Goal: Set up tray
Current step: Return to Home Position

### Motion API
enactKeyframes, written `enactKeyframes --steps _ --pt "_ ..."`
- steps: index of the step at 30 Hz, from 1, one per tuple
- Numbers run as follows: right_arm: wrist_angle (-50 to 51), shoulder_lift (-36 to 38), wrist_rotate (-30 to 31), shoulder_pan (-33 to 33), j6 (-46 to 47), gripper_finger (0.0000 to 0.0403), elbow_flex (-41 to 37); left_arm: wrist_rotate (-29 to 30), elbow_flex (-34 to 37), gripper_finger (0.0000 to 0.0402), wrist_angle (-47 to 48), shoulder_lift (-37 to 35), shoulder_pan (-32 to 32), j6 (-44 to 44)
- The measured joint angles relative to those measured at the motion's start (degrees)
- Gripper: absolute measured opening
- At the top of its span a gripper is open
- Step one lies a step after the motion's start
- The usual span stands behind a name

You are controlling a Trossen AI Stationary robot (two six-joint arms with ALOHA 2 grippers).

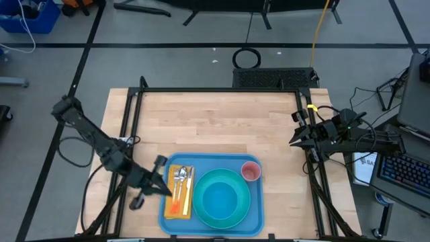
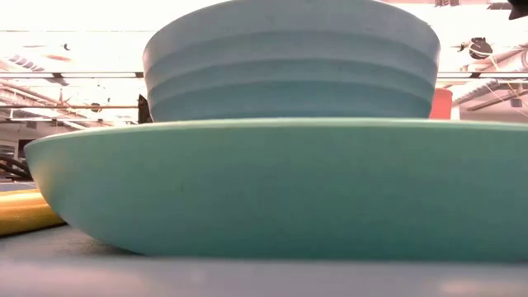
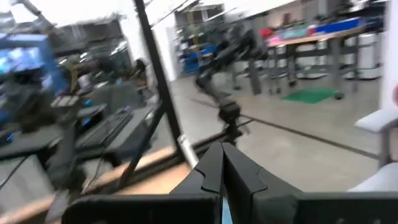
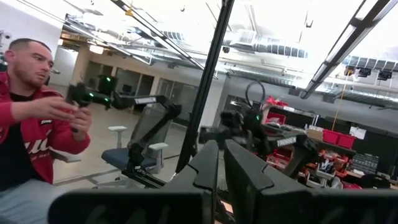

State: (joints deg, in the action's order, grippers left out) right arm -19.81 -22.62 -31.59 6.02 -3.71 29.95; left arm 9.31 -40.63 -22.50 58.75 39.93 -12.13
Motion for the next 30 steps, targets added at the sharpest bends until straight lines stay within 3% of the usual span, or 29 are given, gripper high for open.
enactKeyframes --steps 7,15,22,28,30 --pt "0.0 0.0 0.01 -0.01 -0.02 0.0018 0.0 9.61 13.18 0.0005 0.18 -16.07 3.97 2.16" --pt "0.0 -0.01 0.0 -0.02 -0.02 0.0018 0.0 26.04 20.06 0.0003 7.75 -32.31 14.3 0.6" --pt "0.0 -0.02 0.0 0.0 -0.02 0.0018 0.0 27.34 20.97 0.0003 20.99 -46.82 20.8 -0.17" --pt "-0.01 0.0 0.0 -0.01 -0.02 0.0018 0.0 25.33 21.0 0.0009 30.07 -57.73 21.7 -0.08" --pt "-0.01 0.0 0.0 -0.02 -0.02 0.0018 0.0 26.26 20.34 0.0006 32.18 -58.2 21.68 -0.28"
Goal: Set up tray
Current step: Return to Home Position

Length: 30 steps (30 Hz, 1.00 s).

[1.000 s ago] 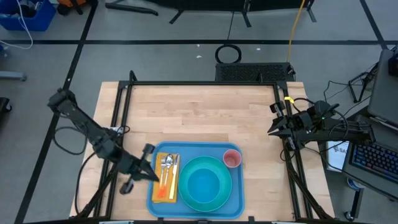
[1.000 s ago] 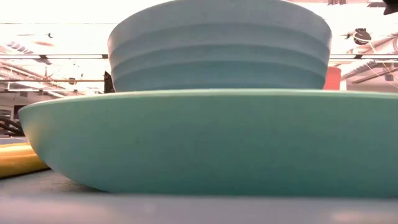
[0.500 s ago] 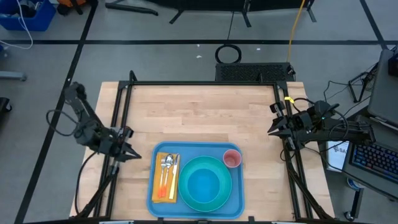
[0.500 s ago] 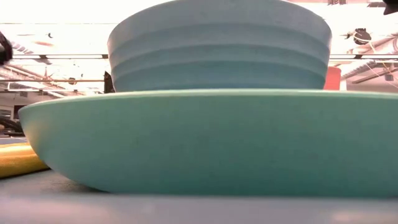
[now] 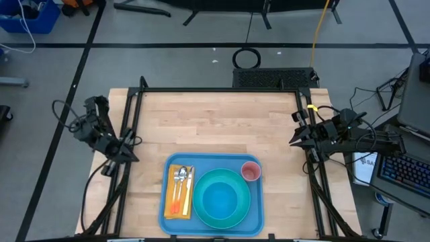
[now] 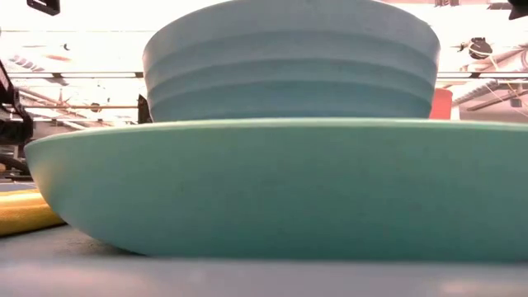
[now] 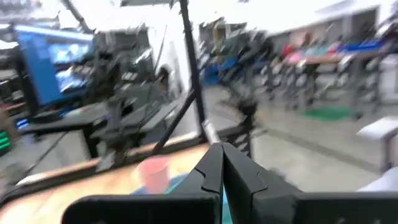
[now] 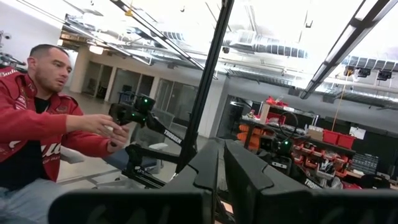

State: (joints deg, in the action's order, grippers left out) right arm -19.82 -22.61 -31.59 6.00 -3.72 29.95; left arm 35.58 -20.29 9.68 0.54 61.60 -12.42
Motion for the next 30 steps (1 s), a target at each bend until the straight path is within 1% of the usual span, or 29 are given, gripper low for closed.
enactKeyframes --steps 2,6,10,14,16,18,20,23,26,28,30 --pt "0.04 -0.02 0.0 0.0 0.0 0.0018 0.0 2.49 -0.7 0.0003 3.36 -0.33 -0.02 0.54" --pt "0.55 -0.01 0.0 0.02 0.01 0.0018 0.0 6.8 -2.03 0.0005 6.81 -0.27 -0.18 1.41" --pt "1.08 -0.34 0.0 0.01 0.01 0.0018 0.02 5.5 -5.28 0.0005 6.64 -0.31 -0.5 0.49" --pt "1.26 -0.68 0.0 0.02 0.01 0.0018 0.0 2.34 -5.27 0.0018 8.82 -0.25 -0.5 0.75" --pt "1.4 -0.7 0.0 0.02 0.02 0.0018 0.0 1.98 -5.06 0.0023 9.92 -0.25 -0.5 2.59" --pt "1.33 -0.7 0.0 0.0 0.01 0.0018 0.0 2.56 -3.95 0.0027 9.22 -0.23 -0.5 3.14" --pt "1.32 -0.7 0.0 0.02 0.0 0.0018 0.0 5.08 -3.35 0.0027 8.64 -0.23 -0.5 3.59" --pt "1.32 -0.72 0.0 0.02 0.0 0.0018 0.0 7.76 -2.14 0.0021 7.36 -0.2 -0.55 9.61" --pt "1.32 -0.72 0.0 0.02 0.02 0.0018 0.0 11.25 0.24 0.0012 1.33 -0.05 -0.5 13.26" --pt "1.32 -0.72 0.0 0.02 0.0 0.0018 0.0 12.54 1.24 0.0006 0.3 -0.05 -0.55 13.09" --pt "1.32 -0.72 0.0 0.01 0.0 0.0018 0.01 12.54 1.91 0.0003 0.46 -0.03 -0.5 12.11"
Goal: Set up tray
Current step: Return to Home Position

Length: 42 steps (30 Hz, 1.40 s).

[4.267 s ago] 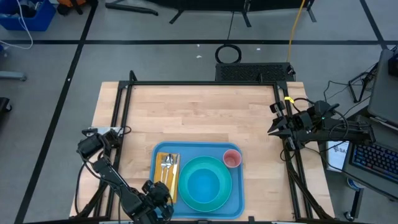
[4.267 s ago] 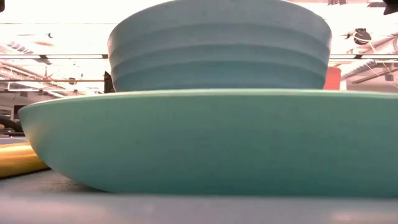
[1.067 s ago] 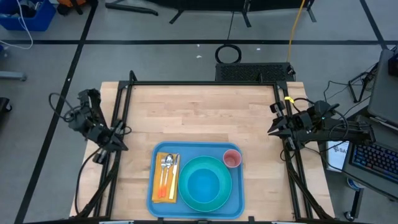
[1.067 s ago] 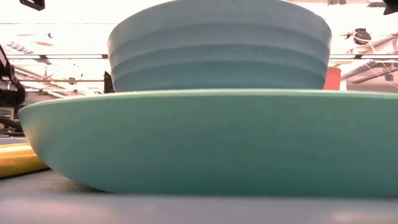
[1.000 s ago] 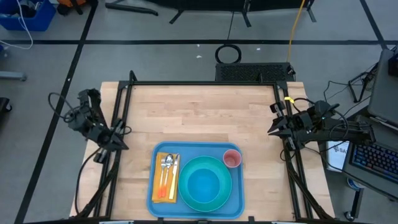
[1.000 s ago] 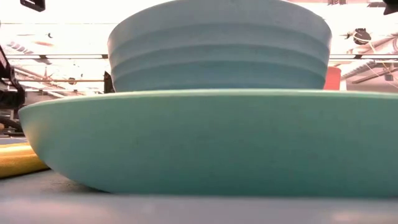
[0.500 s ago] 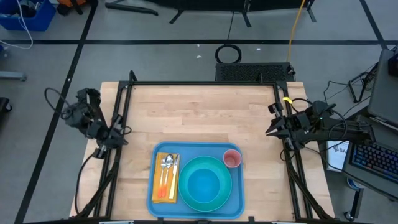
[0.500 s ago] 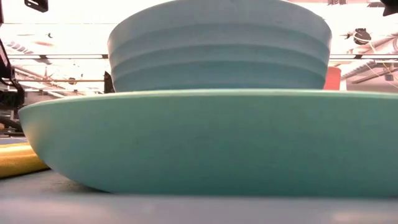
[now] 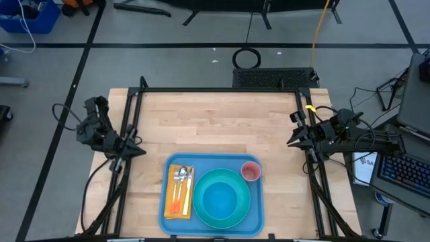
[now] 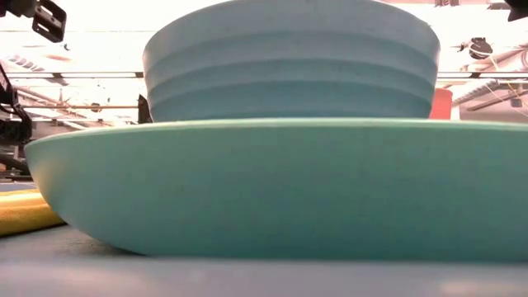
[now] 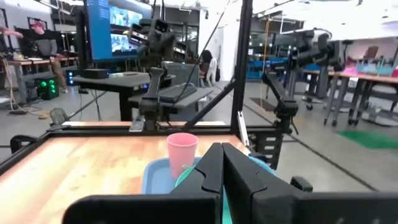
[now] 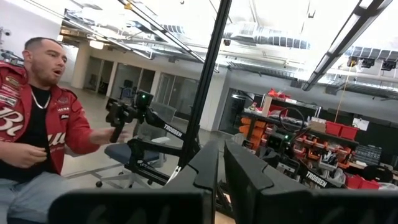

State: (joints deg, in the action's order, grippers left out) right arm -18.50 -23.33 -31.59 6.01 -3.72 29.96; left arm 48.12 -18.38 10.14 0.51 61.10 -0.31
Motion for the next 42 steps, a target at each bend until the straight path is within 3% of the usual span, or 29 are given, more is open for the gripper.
enactKeyframes --steps 14,42 --pt "0.0 0.0 0.0 0.01 0.01 0.0018 -0.01 -0.04 0.67 0.0052 0.27 0.22 0.0 -1.03" --pt "0.0 0.0 0.0 0.0 0.0 0.0018 -0.01 -0.04 0.62 0.0058 0.3 0.22 0.0 -0.9"
